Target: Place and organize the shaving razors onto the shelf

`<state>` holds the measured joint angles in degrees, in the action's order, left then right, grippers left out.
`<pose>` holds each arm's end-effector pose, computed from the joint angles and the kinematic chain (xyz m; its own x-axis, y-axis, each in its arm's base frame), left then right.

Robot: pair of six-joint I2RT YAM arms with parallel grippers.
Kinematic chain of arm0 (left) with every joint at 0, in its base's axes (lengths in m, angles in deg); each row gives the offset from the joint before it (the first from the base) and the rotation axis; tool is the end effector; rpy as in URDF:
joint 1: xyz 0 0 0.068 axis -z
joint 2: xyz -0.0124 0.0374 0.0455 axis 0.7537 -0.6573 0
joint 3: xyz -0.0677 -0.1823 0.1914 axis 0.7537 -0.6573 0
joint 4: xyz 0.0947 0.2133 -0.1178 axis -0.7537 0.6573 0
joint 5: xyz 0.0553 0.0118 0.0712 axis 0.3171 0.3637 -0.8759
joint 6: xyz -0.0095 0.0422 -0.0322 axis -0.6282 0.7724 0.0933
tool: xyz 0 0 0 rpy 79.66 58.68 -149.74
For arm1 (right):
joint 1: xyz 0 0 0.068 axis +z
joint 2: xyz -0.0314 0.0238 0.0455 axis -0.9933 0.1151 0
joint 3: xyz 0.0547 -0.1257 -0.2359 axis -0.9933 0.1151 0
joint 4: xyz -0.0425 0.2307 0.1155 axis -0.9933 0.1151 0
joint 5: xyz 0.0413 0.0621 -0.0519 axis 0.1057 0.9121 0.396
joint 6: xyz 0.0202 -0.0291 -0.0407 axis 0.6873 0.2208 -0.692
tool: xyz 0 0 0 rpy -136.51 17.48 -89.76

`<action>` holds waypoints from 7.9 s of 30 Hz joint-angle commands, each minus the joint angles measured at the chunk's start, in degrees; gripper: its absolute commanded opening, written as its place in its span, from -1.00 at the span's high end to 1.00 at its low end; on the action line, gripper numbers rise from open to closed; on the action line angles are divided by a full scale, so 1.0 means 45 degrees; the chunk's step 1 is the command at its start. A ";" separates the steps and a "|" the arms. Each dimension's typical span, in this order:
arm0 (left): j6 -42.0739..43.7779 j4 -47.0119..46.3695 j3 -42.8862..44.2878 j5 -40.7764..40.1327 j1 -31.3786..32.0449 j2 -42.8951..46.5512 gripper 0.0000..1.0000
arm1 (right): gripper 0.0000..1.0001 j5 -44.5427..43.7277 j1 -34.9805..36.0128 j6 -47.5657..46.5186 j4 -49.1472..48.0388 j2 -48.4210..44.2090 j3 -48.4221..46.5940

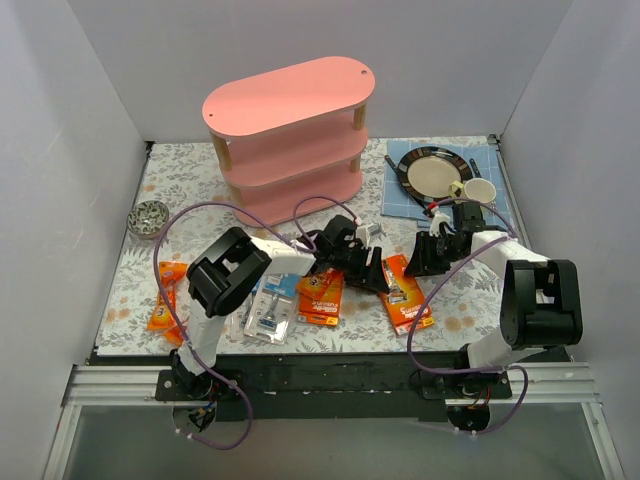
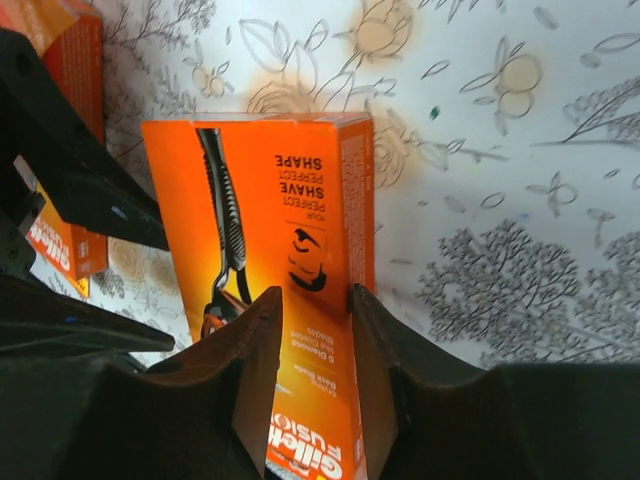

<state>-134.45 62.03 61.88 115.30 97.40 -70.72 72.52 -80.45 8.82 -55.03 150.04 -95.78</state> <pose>0.2620 -0.3278 0.1290 -0.9787 -0.0674 0.1940 -0.1995 0.5365 -0.8200 0.2709 0.0325 0.1672 -0.9122 -0.0448 -0.4072 -0.2542 0.8414 0.4769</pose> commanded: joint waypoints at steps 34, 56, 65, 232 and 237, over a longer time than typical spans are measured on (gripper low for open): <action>0.3283 0.0427 -0.0867 0.1823 -0.1616 0.2174 -0.30 | -0.07 0.1651 -0.2685 0.0769 0.0781 0.1641 -0.0233; -0.1403 -0.2695 -0.2700 0.1294 -0.1224 0.2058 -0.62 | 0.97 0.5534 -0.2821 0.2798 -0.0861 0.2639 -0.0057; -0.3160 -0.4943 -0.2917 0.2897 -0.1381 0.1003 -0.64 | 0.97 0.7042 -0.2899 0.4519 -0.1878 0.2502 0.0938; 0.5395 0.9823 -0.2934 0.2622 -1.2065 1.1978 -0.66 | 0.97 -0.4715 0.6344 -0.4743 0.0034 0.0279 -0.2519; 0.5117 0.9196 -0.3894 0.2662 -1.0449 1.2604 -0.65 | 0.29 -0.5631 0.3158 -0.3726 0.1149 -0.0660 -0.2029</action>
<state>-109.79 105.50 46.89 125.07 44.33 -17.02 52.21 -59.60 -13.17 -55.70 151.62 -106.44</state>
